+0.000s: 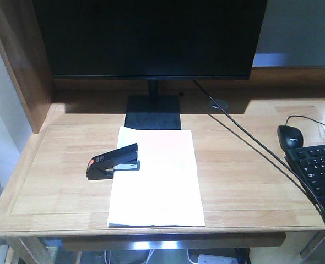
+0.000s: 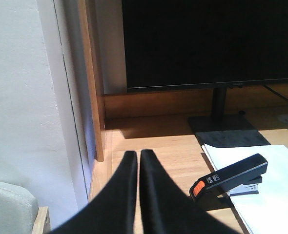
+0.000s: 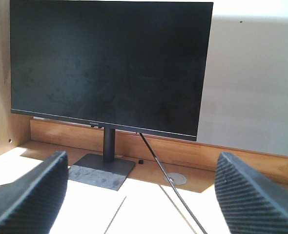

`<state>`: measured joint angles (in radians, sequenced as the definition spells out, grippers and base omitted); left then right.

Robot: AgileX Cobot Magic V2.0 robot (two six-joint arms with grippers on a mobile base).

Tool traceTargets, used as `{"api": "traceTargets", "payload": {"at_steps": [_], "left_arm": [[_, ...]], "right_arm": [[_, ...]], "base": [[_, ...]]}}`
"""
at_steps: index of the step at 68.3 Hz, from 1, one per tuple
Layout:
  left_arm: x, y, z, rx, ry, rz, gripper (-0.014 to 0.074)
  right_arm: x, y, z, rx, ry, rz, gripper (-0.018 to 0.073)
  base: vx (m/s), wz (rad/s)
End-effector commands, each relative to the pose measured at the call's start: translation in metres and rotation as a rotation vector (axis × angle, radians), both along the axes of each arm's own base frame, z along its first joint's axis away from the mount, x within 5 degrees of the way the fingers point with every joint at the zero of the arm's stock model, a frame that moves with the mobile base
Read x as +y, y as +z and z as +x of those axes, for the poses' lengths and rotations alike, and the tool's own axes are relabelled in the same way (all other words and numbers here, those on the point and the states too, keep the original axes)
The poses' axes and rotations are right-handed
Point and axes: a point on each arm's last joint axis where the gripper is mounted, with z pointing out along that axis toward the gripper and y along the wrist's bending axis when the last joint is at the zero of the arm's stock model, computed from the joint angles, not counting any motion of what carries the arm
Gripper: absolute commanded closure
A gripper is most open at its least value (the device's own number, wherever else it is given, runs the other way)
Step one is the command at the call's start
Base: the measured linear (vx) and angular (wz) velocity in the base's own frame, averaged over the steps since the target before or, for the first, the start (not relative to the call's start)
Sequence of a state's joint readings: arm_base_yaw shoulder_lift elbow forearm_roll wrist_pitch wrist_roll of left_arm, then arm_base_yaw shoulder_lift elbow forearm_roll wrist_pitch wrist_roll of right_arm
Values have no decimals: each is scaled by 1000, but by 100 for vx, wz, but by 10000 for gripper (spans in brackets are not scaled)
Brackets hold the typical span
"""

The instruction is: Grab stapler and paper to desk for stapling

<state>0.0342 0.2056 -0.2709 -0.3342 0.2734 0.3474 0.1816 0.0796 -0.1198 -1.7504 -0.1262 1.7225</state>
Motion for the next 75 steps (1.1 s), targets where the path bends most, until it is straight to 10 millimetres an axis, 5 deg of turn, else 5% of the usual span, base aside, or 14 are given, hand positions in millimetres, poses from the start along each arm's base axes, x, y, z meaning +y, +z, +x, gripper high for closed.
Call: {"api": "traceTargets", "payload": {"at_steps": [1, 43, 54, 66, 75], "left_arm": [[2, 13, 0, -85, 22, -16, 603], [2, 13, 0, -85, 22, -16, 603], [2, 13, 0, -85, 22, -16, 603], [2, 13, 0, -85, 22, -16, 603], [2, 13, 0, -85, 22, -16, 603]], "right_arm": [[-2, 8, 1, -25, -32, -35, -33], [-2, 8, 1, -25, -33, -35, -13], [-3, 8, 1, -20, -36, -13, 174], [-2, 8, 1, -14, -29, 2, 573], [-3, 8, 1, -14, -32, 2, 571]], "base": [[0, 0], [0, 0], [0, 0], [0, 0], [0, 0]]}}
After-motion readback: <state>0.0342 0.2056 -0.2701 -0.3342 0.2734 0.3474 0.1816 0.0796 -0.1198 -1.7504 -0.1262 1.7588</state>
